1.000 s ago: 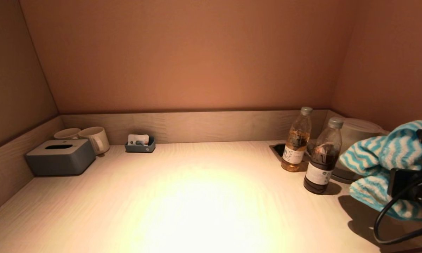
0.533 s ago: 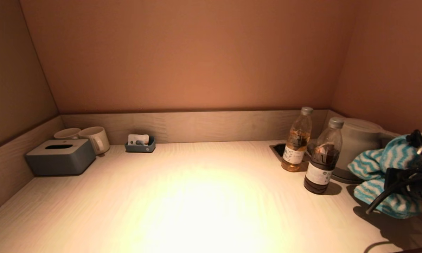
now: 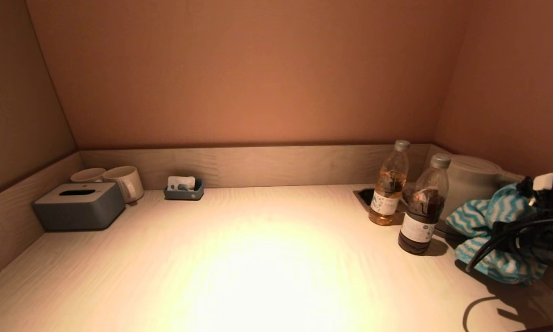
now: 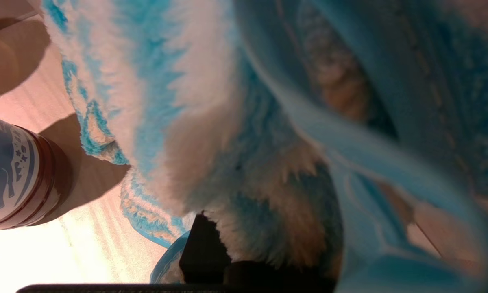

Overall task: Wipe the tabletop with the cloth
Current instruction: Place the tablecloth

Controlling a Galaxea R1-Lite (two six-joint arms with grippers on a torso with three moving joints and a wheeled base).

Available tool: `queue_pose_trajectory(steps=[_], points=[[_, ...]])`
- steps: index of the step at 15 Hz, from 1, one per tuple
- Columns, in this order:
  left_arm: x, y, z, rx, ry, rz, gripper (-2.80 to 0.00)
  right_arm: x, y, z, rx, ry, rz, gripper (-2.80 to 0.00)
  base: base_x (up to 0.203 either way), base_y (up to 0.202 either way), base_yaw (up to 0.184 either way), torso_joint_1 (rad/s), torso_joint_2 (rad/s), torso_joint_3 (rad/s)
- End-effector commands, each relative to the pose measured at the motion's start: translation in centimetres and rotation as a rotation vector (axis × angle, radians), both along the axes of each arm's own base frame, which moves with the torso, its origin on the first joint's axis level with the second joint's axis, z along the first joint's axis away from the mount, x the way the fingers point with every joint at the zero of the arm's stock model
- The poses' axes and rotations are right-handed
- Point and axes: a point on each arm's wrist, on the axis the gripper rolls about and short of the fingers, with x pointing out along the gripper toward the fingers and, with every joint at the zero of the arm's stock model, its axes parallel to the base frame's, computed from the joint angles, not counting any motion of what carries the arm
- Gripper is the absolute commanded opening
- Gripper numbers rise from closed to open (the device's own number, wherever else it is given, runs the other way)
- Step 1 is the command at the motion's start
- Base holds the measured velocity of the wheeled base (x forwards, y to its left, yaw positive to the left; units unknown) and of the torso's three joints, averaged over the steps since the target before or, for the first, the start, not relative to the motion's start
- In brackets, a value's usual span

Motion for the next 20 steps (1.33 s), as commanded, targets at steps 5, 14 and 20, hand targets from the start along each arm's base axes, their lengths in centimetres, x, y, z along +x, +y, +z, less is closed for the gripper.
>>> queue_pose_trajectory(steps=[5,14,20], points=[[0.0,0.0,0.0,-0.001,0.0,0.0,-2.8,-0.1,0.0,-0.2,0.001,0.009,0.0,0.0,0.0,0.0,0.0,0.0,0.0,0.0],[0.0,0.0,0.0,-0.001,0.001,0.002,-2.8,-4.2,2.5,3.1,-0.051,-0.106,0.046,0.0,0.0,0.0,0.0,0.0,0.0,0.0],[0.0,0.0,0.0,-0.001,0.0,0.0,-2.8,-6.9,4.8,4.8,-0.111,-0.156,0.144,0.0,0.0,0.0,0.0,0.0,0.0,0.0]])
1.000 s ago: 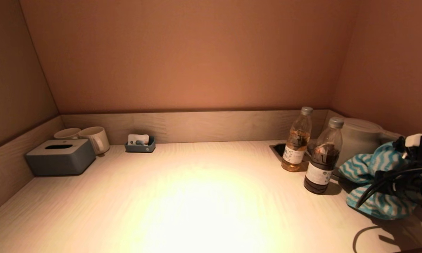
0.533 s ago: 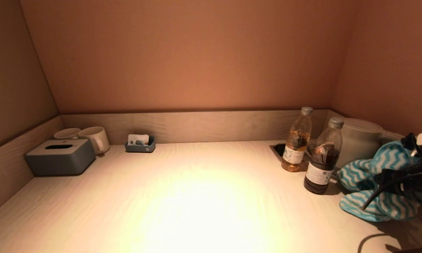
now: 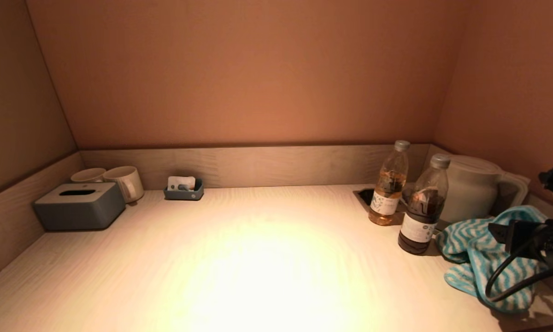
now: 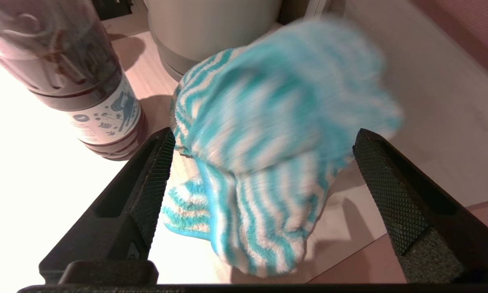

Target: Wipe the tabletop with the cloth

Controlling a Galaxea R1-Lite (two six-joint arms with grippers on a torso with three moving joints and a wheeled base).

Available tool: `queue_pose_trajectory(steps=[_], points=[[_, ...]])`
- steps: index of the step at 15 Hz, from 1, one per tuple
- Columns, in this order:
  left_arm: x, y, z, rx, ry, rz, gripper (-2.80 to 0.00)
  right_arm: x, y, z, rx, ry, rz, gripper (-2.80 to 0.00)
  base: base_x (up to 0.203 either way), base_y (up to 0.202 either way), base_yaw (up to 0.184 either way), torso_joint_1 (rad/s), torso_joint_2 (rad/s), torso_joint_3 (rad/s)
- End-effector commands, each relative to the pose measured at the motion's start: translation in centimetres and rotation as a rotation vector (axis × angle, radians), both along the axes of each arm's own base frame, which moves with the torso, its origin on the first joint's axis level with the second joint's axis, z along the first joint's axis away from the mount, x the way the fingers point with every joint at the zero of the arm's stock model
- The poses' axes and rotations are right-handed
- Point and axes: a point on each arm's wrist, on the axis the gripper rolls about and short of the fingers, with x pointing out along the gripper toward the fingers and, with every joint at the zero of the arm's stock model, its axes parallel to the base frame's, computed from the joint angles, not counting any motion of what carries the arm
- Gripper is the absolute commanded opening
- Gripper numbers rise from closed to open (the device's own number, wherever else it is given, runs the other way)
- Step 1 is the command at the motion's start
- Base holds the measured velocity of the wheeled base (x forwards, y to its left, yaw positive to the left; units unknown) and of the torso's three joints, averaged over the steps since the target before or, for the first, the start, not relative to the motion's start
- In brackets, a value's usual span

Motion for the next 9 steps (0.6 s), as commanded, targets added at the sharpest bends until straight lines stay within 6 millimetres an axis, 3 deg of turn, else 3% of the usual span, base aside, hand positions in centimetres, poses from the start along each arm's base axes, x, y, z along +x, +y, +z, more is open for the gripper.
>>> queue_pose_trajectory(steps=[1,6,9], points=[[0.0,0.0,0.0,-0.001,-0.001,0.0,-2.8,-0.7,0.3,0.6,-0.008,-0.034,0.007,0.0,0.0,0.0,0.0,0.0,0.0,0.0],[0.0,0.0,0.0,-0.001,-0.001,0.0,-2.8,-1.1,0.4,0.9,-0.012,-0.046,0.014,0.0,0.0,0.0,0.0,0.0,0.0,0.0],[0.0,0.0,0.0,-0.001,-0.001,0.0,-2.8,-2.6,1.1,1.8,0.006,-0.111,0.109,0.0,0.0,0.0,0.0,0.0,0.0,0.0]])
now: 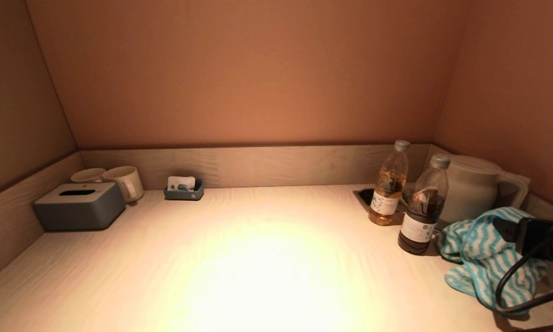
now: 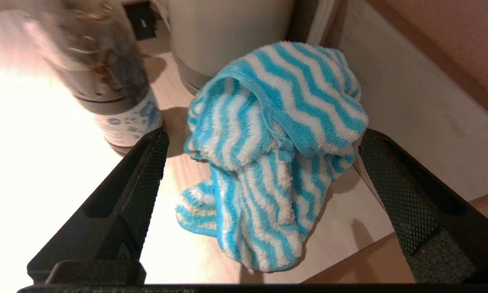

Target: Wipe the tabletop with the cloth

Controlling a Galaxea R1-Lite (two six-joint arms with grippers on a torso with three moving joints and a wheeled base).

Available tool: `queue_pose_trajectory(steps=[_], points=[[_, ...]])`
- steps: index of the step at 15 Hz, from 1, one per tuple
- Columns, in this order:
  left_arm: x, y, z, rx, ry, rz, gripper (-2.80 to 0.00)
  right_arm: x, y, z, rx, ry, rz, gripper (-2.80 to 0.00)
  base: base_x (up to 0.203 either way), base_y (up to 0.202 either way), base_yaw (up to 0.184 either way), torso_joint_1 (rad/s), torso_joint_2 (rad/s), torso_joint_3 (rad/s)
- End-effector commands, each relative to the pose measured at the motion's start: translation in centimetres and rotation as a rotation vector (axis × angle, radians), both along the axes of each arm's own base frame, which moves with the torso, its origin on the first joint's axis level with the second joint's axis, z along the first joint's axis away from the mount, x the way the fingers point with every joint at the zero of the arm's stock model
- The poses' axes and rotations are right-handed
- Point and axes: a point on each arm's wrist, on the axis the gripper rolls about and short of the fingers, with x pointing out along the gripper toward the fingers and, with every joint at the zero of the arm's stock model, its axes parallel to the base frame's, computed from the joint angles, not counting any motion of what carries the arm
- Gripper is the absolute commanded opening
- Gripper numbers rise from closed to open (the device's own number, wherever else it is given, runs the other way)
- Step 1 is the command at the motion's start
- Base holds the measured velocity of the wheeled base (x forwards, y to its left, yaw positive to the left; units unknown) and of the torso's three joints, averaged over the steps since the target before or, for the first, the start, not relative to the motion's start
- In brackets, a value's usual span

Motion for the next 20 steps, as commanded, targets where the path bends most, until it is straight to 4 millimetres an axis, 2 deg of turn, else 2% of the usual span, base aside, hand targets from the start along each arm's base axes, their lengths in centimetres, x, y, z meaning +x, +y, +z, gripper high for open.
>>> queue_pose_trajectory(steps=[1,2,3,10,12,17,20], points=[[0.0,0.0,0.0,-0.001,0.0,0.0,-2.8,-1.2,0.5,0.8,0.012,-0.057,0.085,0.0,0.0,0.0,0.0,0.0,0.0,0.0],[0.0,0.0,0.0,-0.001,-0.001,0.0,-2.8,-1.5,0.6,1.1,0.005,-0.074,0.095,0.0,0.0,0.0,0.0,0.0,0.0,0.0],[0.0,0.0,0.0,-0.001,-0.001,0.0,-2.8,-1.6,0.6,1.3,0.002,-0.085,0.099,-2.8,0.0,0.0,0.0,0.0,0.0,0.0],[0.0,0.0,0.0,-0.001,-0.001,0.0,-2.8,-2.8,1.2,2.8,0.027,-0.17,0.24,-2.8,0.0,0.0,0.0,0.0,0.0,0.0],[0.0,0.0,0.0,-0.001,-0.001,0.0,-2.8,-3.6,1.7,3.3,0.043,-0.207,0.332,-2.8,0.0,0.0,0.0,0.0,0.0,0.0],[0.0,0.0,0.0,-0.001,0.001,0.0,-2.8,-5.9,2.2,4.2,0.029,-0.248,0.346,-2.8,0.0,0.0,0.0,0.0,0.0,0.0],[0.0,0.0,0.0,-0.001,-0.001,0.0,-2.8,-7.8,2.9,4.5,0.056,-0.258,0.43,-2.8,0.0,0.0,0.0,0.0,0.0,0.0]])
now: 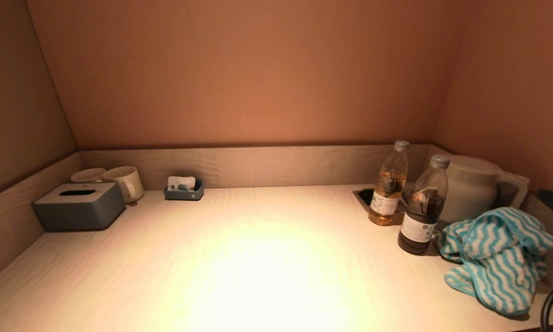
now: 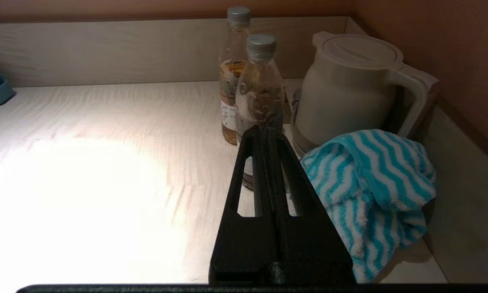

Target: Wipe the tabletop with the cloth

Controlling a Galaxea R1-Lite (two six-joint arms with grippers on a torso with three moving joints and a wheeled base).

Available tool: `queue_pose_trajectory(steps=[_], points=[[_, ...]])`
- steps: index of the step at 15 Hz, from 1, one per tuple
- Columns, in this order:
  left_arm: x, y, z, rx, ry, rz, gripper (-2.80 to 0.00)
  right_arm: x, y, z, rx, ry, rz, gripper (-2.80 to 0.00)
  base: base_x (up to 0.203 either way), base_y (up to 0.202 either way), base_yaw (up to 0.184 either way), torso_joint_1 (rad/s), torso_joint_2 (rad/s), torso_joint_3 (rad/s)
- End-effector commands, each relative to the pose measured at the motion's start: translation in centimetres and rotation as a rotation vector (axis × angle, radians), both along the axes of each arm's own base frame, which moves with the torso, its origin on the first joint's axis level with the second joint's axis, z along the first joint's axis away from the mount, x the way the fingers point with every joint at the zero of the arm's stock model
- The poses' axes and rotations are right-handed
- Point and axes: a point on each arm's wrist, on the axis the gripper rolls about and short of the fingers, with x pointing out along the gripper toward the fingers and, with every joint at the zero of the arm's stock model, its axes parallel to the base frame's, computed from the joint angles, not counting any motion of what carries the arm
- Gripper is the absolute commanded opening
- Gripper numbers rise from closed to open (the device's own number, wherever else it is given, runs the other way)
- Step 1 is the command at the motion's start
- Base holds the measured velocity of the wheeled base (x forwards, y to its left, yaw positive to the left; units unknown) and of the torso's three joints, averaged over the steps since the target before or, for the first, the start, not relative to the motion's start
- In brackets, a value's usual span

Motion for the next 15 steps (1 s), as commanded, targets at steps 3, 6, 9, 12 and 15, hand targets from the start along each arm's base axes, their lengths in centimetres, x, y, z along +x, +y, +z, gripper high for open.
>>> queue_pose_trajectory(steps=[3,6,9,12,15], points=[[0.0,0.0,0.0,-0.001,-0.001,0.0,-2.8,-4.2,1.2,0.0,0.008,-0.021,0.098,-2.8,0.0,0.0,0.0,0.0,0.0,0.0],[0.0,0.0,0.0,-0.001,-0.001,0.002,-2.8,-7.6,2.0,-0.2,-0.006,-0.073,0.115,-2.8,0.0,0.0,0.0,0.0,0.0,0.0],[0.0,0.0,0.0,-0.001,0.0,0.0,-2.8,-10.6,2.8,0.2,-0.025,-0.138,0.122,-2.8,0.0,0.0,0.0,0.0,0.0,0.0],[0.0,0.0,0.0,-0.001,-0.001,0.0,-2.8,-13.7,3.3,1.6,-0.016,-0.254,0.154,-2.8,0.0,0.0,0.0,0.0,0.0,0.0],[0.0,0.0,0.0,-0.001,-0.001,0.0,-2.8,-15.3,3.0,1.8,0.0,-0.288,0.166,-2.8,0.0,0.0,0.0,0.0,0.0,0.0]])
